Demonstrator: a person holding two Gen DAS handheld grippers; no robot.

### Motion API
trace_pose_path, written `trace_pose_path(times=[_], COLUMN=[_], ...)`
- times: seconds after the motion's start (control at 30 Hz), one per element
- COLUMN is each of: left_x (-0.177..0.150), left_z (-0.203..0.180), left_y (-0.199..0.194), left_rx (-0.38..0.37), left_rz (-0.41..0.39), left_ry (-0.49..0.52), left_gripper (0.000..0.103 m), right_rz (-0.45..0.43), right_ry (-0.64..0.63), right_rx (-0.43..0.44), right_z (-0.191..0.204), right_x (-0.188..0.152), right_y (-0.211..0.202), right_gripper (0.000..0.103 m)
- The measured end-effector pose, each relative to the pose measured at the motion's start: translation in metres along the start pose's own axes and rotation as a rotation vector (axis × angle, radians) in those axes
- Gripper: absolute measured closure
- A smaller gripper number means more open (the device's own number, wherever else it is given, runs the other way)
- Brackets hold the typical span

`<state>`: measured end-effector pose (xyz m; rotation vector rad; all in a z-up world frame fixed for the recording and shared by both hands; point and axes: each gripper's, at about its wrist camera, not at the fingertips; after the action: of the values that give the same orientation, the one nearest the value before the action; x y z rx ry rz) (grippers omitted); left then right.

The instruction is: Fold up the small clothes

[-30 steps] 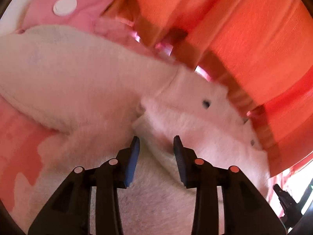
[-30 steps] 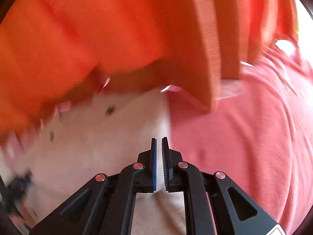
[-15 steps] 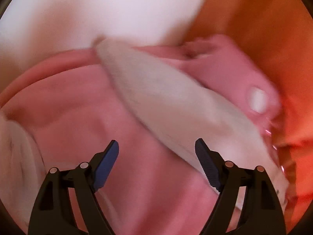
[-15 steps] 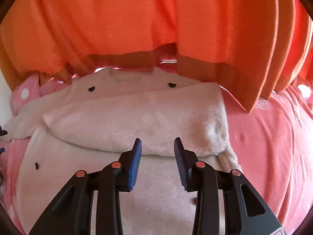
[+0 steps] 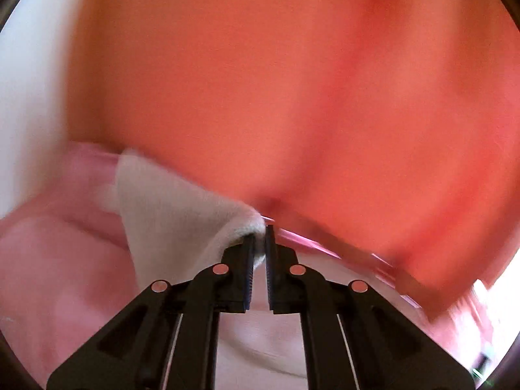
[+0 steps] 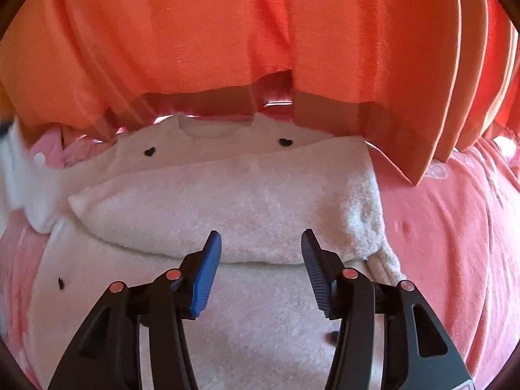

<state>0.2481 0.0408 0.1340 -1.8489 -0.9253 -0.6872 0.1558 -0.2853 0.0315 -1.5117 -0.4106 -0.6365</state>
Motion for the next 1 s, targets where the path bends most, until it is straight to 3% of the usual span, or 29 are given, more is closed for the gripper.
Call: trace_pose_path(times=[0.1,0.2,0.23,0.33,0.37,0.43,0.53,0.63,0.8,0.87,0.9,0.93,0.97,1.0], left_x=[-0.08,-0.152,-0.163,-0.15,-0.138,-0.121,-0.112,-0.114,-0.117,-0.117,-0.117,-0.116,-0.114,-0.113], left_z=[-0.074,-0.088,-0.08,-0.043,-0.028,0.012,0.057,0.089,0.114,0.113,0.114,0.112,0.112,0.111], left_y=[0.034,0.06,0.06,0.047,0.038,0.019,0.018,0.021,0.029,0.035,0.036,0.039,0.041,0.042], left_rx=[-0.126,-0.085,-0.055,0.001,0.023,0.091,0.177,0.245,0.26,0.262,0.261,0.262,0.262,0.259], left_rz=[0.182,0.342,0.362,0.348,0.311,0.215,0.207,0.215,0.261,0.267,0.269,0.269,0.269,0.272], left_ry=[0.083,0.101,0.077,-0.023,-0.064,-0.149,-0.233,-0.311,-0.334,-0.341,-0.343,-0.34,-0.34,-0.344], left_gripper=[0.093,0.079,0.067,0.059,0.046,0.035,0.035,0.035,0.036,0.036,0.036,0.036,0.036,0.036], right_rz=[0.016,0.03,0.025,0.02,0.018,0.023,0.022,-0.013,-0.08,-0.106,-0.105,-0.083,-0.068,-0.07], right_ry=[0.02,0.018,0.005,0.028,0.037,0.045,-0.012,-0.186,-0.609,-0.701,-0.705,-0.672,-0.621,-0.502], right_rx=[-0.027,-0.058,-0.069,-0.021,0.018,0.094,0.14,0.109,0.084,0.021,0.01,0.032,0.07,0.144], right_z=[-0.013,-0.023,-0.025,-0.03,-0.029,-0.021,0.004,0.049,0.14,0.164,0.169,0.171,0.166,0.15], right_x=[-0.002,-0.005,-0.005,-0.002,-0.001,0.003,0.008,0.008,-0.023,-0.032,-0.031,-0.022,-0.014,0.003], right_y=[0.009,0.016,0.017,0.015,0.015,0.016,0.024,0.023,0.027,0.039,0.042,0.049,0.049,0.043], right_gripper=[0.048,0.046,0.046,0.041,0.04,0.036,0.035,0.035,0.028,0.029,0.038,0.073,0.088,0.091])
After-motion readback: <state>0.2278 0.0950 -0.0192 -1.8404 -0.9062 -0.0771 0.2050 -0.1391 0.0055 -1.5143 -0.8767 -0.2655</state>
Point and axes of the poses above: each gripper's, at about its wrist camera, not at the fingertips, and y roughly the way its jaws point, z to its left, x to its top, and after that the axes turned 6 degrees about -y, right-handed
